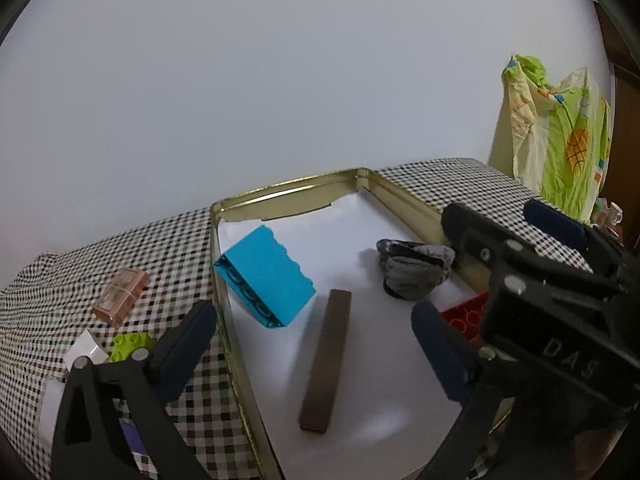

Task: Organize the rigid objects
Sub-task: 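Withdraw both open tools from the tin back toward the loose objects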

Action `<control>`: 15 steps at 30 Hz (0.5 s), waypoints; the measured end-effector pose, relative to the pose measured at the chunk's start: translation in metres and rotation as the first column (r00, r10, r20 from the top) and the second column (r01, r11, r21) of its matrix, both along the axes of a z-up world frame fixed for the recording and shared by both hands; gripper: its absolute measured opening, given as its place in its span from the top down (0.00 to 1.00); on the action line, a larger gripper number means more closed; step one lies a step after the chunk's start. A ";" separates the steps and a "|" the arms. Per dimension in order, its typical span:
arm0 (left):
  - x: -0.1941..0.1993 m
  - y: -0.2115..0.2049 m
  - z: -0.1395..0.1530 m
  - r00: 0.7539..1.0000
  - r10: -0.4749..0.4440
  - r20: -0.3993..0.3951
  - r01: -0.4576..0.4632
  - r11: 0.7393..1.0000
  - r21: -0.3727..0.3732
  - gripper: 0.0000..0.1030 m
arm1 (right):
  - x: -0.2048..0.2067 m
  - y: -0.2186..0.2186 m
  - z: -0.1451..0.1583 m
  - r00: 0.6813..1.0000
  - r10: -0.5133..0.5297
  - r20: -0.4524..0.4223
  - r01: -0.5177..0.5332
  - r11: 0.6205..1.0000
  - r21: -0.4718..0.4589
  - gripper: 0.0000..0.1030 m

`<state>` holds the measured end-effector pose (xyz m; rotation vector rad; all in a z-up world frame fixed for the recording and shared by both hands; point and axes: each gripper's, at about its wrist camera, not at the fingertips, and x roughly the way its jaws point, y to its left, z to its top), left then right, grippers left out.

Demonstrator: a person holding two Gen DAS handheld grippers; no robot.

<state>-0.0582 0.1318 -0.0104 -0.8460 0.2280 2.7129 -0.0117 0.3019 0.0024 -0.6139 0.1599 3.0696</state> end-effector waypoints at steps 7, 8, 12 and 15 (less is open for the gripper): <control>0.009 0.000 0.003 0.998 -0.009 -0.065 0.008 1.000 -0.015 0.01 | 0.005 0.010 0.003 0.998 -0.043 -0.044 0.041 0.998 -0.037 0.11; 0.010 0.001 0.004 0.997 -0.010 -0.077 0.009 1.000 -0.020 0.01 | 0.006 0.010 0.004 0.997 -0.050 -0.056 0.047 0.998 -0.042 0.11; 0.016 -0.005 0.012 0.990 0.012 -0.144 -0.011 1.000 0.006 0.01 | 0.020 0.019 0.010 0.985 -0.076 -0.156 0.062 0.993 -0.096 0.11; 0.019 -0.012 0.017 0.982 0.041 -0.183 -0.036 0.999 0.028 0.01 | 0.025 0.023 0.012 0.975 -0.101 -0.200 0.079 0.990 -0.114 0.08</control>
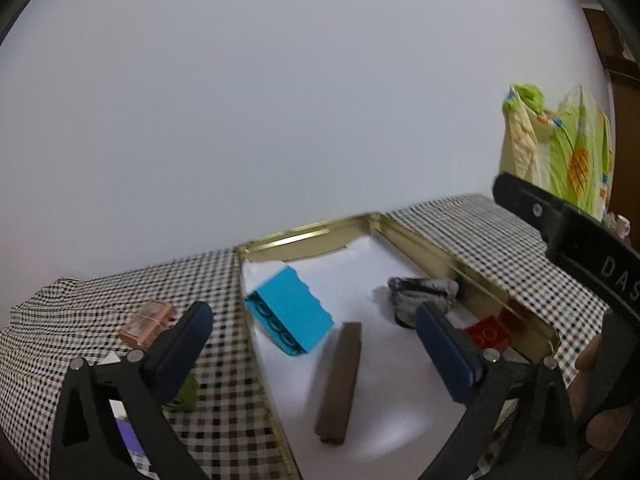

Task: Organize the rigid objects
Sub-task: 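Withdraw both open tools from the tin back toward the loose objects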

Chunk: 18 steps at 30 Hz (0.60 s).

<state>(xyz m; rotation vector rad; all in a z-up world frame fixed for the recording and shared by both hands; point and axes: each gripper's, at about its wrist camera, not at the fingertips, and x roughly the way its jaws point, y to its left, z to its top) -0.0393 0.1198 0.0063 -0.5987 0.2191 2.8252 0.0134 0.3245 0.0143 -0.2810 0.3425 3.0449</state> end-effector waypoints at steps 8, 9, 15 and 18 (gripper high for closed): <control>0.003 -0.008 -0.003 0.999 0.032 -0.042 -0.033 0.999 -0.028 0.01 | -0.004 0.000 -0.003 1.000 -0.009 0.025 0.008 1.000 0.025 0.08; 0.004 -0.009 -0.004 0.998 0.036 -0.049 -0.038 0.999 -0.034 0.01 | -0.004 0.002 -0.003 1.000 -0.010 0.023 0.009 1.000 0.027 0.08; 0.007 -0.018 -0.003 0.997 0.047 -0.062 -0.049 0.998 -0.025 0.01 | 0.004 0.001 -0.004 0.999 -0.027 0.019 0.026 0.998 0.059 0.08; 0.007 -0.024 -0.004 0.997 0.057 -0.047 -0.058 0.998 -0.013 0.01 | 0.005 -0.002 -0.006 0.999 -0.029 0.025 0.027 0.997 0.074 0.08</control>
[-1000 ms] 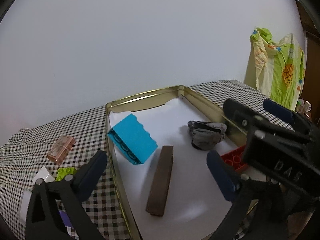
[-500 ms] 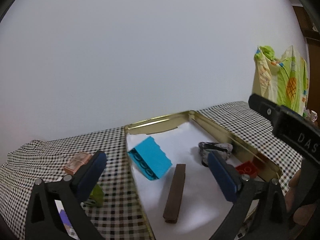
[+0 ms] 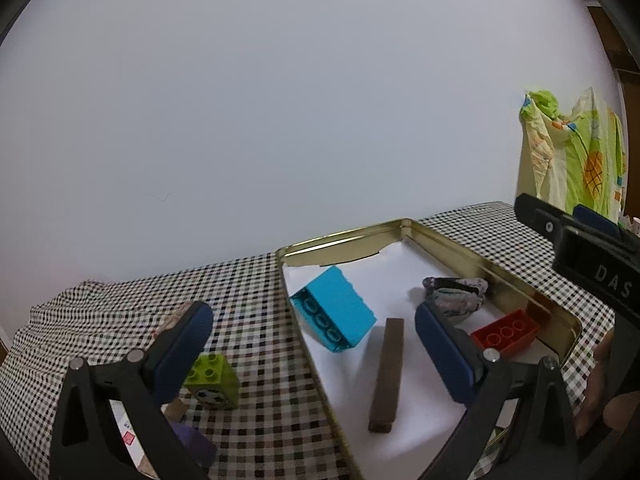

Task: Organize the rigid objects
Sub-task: 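Withdraw both open tools from the tin back toward the loose objects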

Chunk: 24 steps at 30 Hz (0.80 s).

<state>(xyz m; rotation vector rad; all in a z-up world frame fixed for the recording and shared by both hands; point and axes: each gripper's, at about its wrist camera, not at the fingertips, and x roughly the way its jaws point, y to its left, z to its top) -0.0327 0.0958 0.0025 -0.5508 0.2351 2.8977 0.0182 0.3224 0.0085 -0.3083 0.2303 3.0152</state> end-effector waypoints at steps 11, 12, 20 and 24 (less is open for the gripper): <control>0.002 -0.023 -0.004 0.999 0.029 0.036 -0.029 0.999 0.013 0.01 | 0.008 -0.013 -0.003 1.000 -0.020 0.010 0.020 1.000 0.022 0.08; 0.003 -0.025 -0.004 0.999 0.030 0.036 -0.031 0.999 0.011 0.01 | 0.008 -0.013 -0.004 1.000 -0.020 0.015 0.020 1.000 0.014 0.08; 0.006 -0.044 -0.003 0.999 0.041 0.010 -0.041 0.999 -0.007 0.01 | 0.018 -0.027 -0.005 0.999 -0.038 0.007 0.038 0.999 0.033 0.08; 0.006 -0.055 -0.003 0.999 0.041 0.012 -0.040 0.999 -0.007 0.01 | 0.023 -0.039 -0.004 0.999 -0.034 0.001 0.034 0.998 0.046 0.08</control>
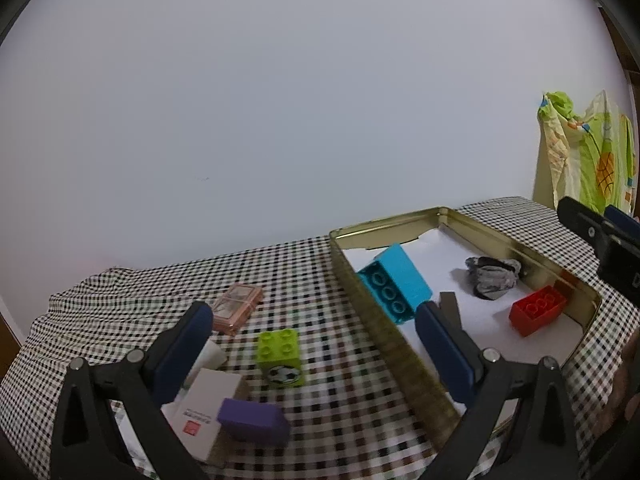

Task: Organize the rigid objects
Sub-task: 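Withdraw both open tools from the tin back toward the loose objects, then grasp the clear plastic box with the left tool while the right tool grasps the purple block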

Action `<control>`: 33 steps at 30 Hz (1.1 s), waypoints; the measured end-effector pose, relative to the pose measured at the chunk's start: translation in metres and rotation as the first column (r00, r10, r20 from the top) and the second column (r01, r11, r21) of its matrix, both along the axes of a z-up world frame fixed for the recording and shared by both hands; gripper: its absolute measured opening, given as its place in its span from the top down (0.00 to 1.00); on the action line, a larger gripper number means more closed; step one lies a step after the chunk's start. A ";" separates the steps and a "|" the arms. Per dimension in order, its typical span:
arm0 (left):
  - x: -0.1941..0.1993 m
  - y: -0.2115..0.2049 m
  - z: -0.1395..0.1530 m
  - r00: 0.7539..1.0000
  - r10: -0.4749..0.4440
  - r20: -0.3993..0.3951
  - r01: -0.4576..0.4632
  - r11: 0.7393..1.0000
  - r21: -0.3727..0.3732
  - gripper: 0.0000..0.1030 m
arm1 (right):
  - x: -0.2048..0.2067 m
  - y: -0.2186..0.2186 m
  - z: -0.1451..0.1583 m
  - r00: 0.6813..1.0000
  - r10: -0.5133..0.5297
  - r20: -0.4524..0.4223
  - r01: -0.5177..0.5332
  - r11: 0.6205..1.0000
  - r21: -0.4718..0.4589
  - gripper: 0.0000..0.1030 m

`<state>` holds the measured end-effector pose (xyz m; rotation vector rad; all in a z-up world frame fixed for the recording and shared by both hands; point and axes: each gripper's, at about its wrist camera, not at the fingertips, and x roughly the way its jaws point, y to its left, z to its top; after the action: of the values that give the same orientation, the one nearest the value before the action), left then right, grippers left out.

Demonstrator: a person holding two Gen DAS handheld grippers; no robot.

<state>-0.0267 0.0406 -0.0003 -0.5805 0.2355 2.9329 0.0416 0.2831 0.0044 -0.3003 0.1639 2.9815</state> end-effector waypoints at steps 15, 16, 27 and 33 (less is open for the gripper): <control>-0.014 -0.074 -0.006 0.997 0.047 0.057 -0.048 0.999 0.014 0.01 | 0.007 -0.077 -0.004 0.990 0.141 0.030 -0.141 0.990 0.001 0.08; -0.016 -0.081 -0.006 0.997 0.056 0.061 -0.057 0.998 0.017 0.01 | 0.007 -0.083 -0.005 0.988 0.151 0.035 -0.151 0.989 0.003 0.08; -0.037 -0.156 -0.017 0.985 0.099 0.143 -0.107 0.993 0.049 0.01 | 0.000 -0.148 -0.011 0.957 0.267 0.111 -0.273 0.961 0.046 0.08; -0.042 -0.184 -0.024 0.975 0.132 0.178 -0.137 0.990 0.018 0.01 | -0.022 -0.179 -0.022 0.907 0.334 0.258 -0.343 0.939 -0.009 0.08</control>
<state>-0.0690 -0.1432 -0.0242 -0.8788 0.1362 2.9829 0.0198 0.1043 -0.0181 -0.7813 0.0290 3.2377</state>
